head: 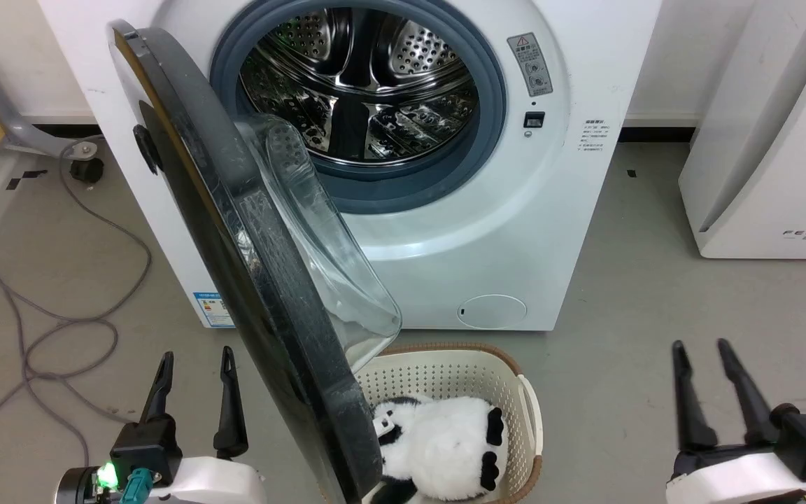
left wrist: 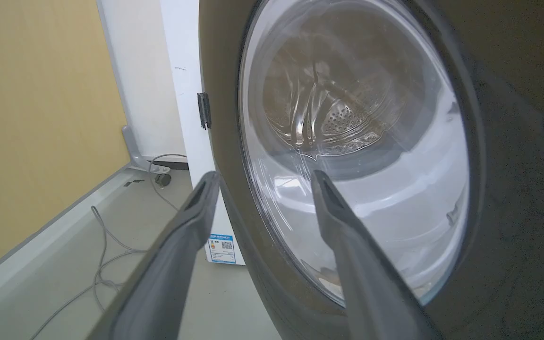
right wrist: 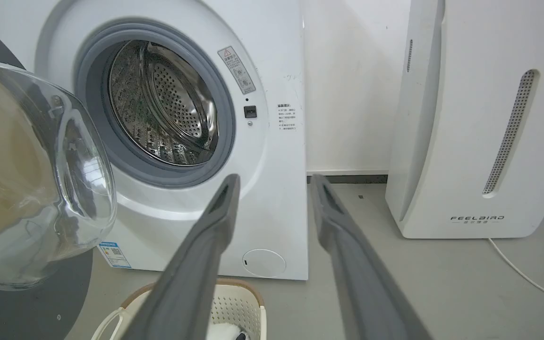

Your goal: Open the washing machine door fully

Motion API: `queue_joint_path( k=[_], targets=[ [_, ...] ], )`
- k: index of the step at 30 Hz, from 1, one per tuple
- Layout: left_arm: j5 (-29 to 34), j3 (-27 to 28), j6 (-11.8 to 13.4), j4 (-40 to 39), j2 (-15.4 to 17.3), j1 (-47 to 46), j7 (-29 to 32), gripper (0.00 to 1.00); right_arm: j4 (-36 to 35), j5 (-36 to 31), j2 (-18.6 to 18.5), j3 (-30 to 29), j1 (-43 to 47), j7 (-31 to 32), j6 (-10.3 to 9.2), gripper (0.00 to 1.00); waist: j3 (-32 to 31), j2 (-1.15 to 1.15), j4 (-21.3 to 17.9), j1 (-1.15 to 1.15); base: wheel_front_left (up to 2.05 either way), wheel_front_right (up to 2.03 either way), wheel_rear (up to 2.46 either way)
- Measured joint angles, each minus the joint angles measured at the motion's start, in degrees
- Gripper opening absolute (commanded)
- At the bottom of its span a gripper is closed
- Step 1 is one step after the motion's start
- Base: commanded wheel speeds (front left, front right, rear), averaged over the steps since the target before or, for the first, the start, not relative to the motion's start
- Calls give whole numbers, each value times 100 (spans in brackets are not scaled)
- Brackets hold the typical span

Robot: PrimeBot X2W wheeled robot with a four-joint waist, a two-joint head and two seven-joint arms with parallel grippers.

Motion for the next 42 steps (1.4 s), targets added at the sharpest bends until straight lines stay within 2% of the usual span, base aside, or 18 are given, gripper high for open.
queue_joint_path(
  k=[10, 11, 12, 13, 19, 25, 32, 38, 42],
  targets=[
    [-20, 19, 0, 2, -1, 0, 1, 100, -54, -257, 27, 8, 0, 0, 0, 100, -21, 0, 37, 0, 0, 0, 0],
    [-19, 35, 0, -51, 0, -1, 1, 82, -57, -237, 30, -4, 0, 0, 0, 100, -21, 0, 40, 0, 0, 0, 0],
    [-9, 74, 5, -135, -2, -1, 1, 15, -66, -210, 31, -14, 0, 0, 0, 100, -22, 0, 43, 0, 0, 0, 0],
    [-12, 122, 20, -227, -4, -4, 0, 0, -76, -188, 32, -19, 0, 0, 0, 100, -22, 0, 45, 0, 0, 0, 0],
    [67, 416, 14, -1077, 0, -152, 0, 0, -153, -185, 34, -36, 2, 0, 0, 100, -19, 0, 82, 0, 0, 0, 0],
    [196, 298, -146, -2124, 1, -433, -5, 0, -186, -185, 35, -37, 2, 0, 0, 100, -26, 0, 117, 0, 0, 0, 0],
    [235, -369, -361, -2892, 0, -548, -5, 0, -192, -181, 36, -24, 20, 0, 0, 100, -52, 0, 135, 0, 0, 0, 0],
    [211, -1247, -548, -3063, -2, -589, -5, 0, -185, -109, 37, 4, 59, 0, 0, 100, -75, 0, 106, 0, 0, 0, 0],
    [182, -1755, -567, -3080, -3, -599, -5, 0, -179, -109, 37, 27, 60, 0, 0, 100, -83, 0, 60, 0, 0, 0, 0]
  ],
)
